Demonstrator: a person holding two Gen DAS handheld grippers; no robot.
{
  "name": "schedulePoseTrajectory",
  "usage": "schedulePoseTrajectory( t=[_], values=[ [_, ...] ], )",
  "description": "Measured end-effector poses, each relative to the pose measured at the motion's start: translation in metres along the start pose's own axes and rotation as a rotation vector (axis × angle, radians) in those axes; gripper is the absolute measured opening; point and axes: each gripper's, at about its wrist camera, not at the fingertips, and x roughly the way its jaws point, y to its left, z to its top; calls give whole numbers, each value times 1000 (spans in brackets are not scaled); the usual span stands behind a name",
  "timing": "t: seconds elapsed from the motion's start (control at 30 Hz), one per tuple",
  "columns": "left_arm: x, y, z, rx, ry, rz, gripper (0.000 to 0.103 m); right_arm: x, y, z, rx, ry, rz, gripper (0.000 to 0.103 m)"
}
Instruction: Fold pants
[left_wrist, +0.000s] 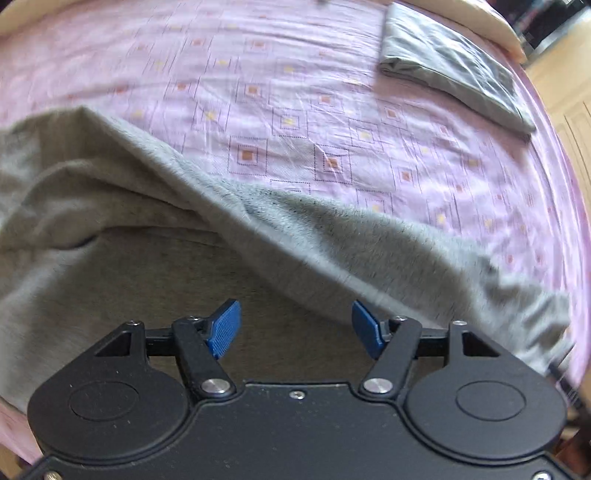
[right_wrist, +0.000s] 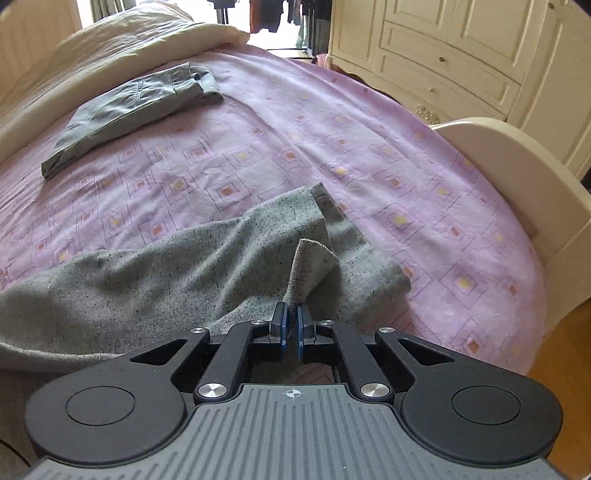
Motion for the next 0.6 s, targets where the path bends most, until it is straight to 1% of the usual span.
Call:
schedulePoseTrajectory(
  t=[0.03,0.1,0.17,0.2,0.27,0.33,0.37,0.43,0.47,0.5,0.53,0.57,0.6],
  values=[
    [1,1,1,-30,-1,-6,70,1,0,0,3,3,6,5],
    [1,-1,5,-72,-17,-8,77,3,-5,2,9,10,22,5],
    [3,-6,8,-71,-33,19,81,4,-8,3,18,18,28,5],
    [7,-8,11,-60,-29,42,81,4,-9,3,25,23,27,6],
    [21,-12,13,-40,9,77,81,4,-15,3,58,40,39,6],
    [32,-15,12,-32,47,111,80,3,-19,4,96,57,32,8],
    [35,-17,11,-22,57,134,77,2,-20,4,110,59,35,8],
    [41,-20,8,0,58,163,67,0,-24,4,134,45,35,17],
    [44,-20,6,7,69,164,54,-1,-25,5,144,33,29,18],
    [47,-19,4,5,83,145,36,-2,-26,5,157,23,26,19],
    [49,-17,1,-7,96,120,29,-3,-29,7,175,16,31,20],
    [50,-16,-1,-23,99,109,24,-3,-30,8,187,17,39,20],
    [49,-16,-4,-32,90,111,20,-1,-31,10,192,24,45,20]
  ],
)
